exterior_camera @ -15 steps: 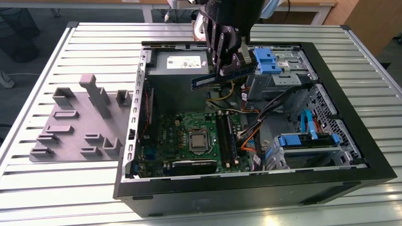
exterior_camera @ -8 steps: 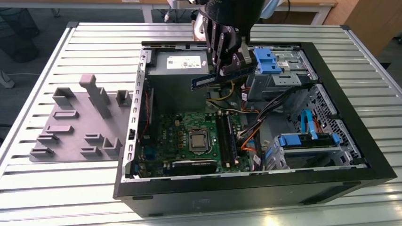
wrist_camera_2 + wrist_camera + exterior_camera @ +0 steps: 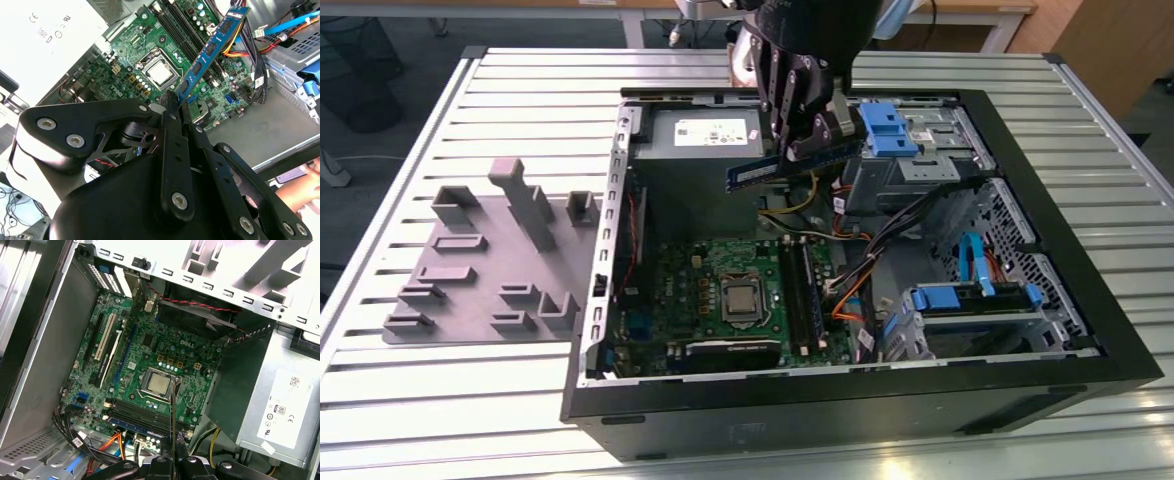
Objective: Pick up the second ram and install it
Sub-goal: 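Insert the second ram into the second slot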
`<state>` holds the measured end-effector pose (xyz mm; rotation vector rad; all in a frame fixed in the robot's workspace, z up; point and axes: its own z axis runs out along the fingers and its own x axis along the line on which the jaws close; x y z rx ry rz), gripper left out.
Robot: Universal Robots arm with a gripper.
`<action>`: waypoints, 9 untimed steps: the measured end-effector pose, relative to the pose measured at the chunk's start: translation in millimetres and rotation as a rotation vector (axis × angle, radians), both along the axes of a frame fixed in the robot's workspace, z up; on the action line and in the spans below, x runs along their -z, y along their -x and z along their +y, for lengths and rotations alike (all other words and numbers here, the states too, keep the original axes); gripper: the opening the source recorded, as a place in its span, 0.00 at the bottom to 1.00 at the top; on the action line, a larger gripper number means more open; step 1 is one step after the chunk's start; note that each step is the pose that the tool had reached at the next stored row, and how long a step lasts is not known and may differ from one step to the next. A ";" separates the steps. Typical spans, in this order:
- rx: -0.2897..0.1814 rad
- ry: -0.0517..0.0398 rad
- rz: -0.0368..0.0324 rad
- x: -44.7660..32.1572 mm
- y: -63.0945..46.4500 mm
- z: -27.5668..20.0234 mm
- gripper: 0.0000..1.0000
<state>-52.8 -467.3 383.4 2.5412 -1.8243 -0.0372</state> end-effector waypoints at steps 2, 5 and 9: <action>-0.001 0.0000 0.0000 0.0 0.0 0.0 0.14; -0.003 0.0001 0.0001 0.0 0.0 0.0 0.14; -0.005 0.0000 0.0001 0.0 0.0 0.0 0.14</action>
